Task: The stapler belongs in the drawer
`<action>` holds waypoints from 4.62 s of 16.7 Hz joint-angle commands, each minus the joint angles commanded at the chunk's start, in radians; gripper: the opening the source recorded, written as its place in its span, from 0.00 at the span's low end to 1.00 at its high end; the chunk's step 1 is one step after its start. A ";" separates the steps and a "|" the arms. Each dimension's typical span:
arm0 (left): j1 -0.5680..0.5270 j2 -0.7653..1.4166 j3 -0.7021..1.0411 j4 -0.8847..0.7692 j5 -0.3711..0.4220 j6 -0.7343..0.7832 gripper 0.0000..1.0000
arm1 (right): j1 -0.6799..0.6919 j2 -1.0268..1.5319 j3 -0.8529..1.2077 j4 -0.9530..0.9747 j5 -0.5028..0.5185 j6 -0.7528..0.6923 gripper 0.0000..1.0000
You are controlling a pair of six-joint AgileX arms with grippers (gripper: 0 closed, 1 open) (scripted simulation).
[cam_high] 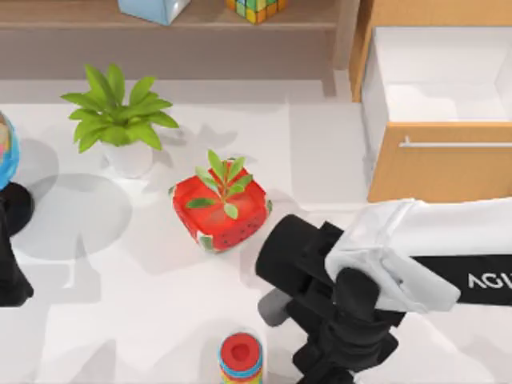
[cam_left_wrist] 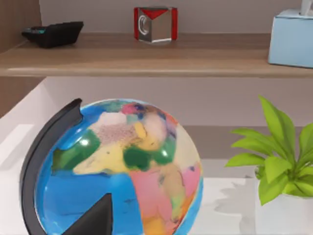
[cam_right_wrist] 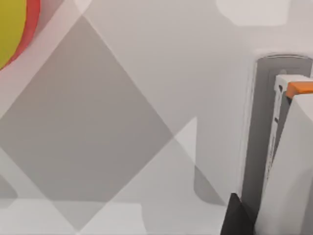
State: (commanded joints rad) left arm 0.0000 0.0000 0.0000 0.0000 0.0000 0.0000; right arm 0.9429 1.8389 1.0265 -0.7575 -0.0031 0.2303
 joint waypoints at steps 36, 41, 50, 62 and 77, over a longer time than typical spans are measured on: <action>0.000 0.000 0.000 0.000 0.000 0.000 1.00 | -0.652 0.186 0.939 -0.414 0.215 -0.122 0.00; 0.000 0.000 0.000 0.000 0.000 0.000 1.00 | -0.781 0.478 1.144 -0.497 0.102 -0.110 0.00; 0.000 0.000 0.000 0.000 0.000 0.000 1.00 | -0.806 0.620 1.174 -0.562 0.002 -0.079 0.00; 0.000 0.000 0.000 0.000 0.000 0.000 1.00 | -0.811 0.621 1.139 -0.526 0.001 -0.079 0.23; 0.000 0.000 0.000 0.000 0.000 0.000 1.00 | -0.811 0.621 1.139 -0.526 0.001 -0.079 1.00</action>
State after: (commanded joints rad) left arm 0.0000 0.0000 0.0000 0.0000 0.0000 0.0000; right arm 0.1321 2.4594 2.1651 -1.2832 -0.0023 0.1508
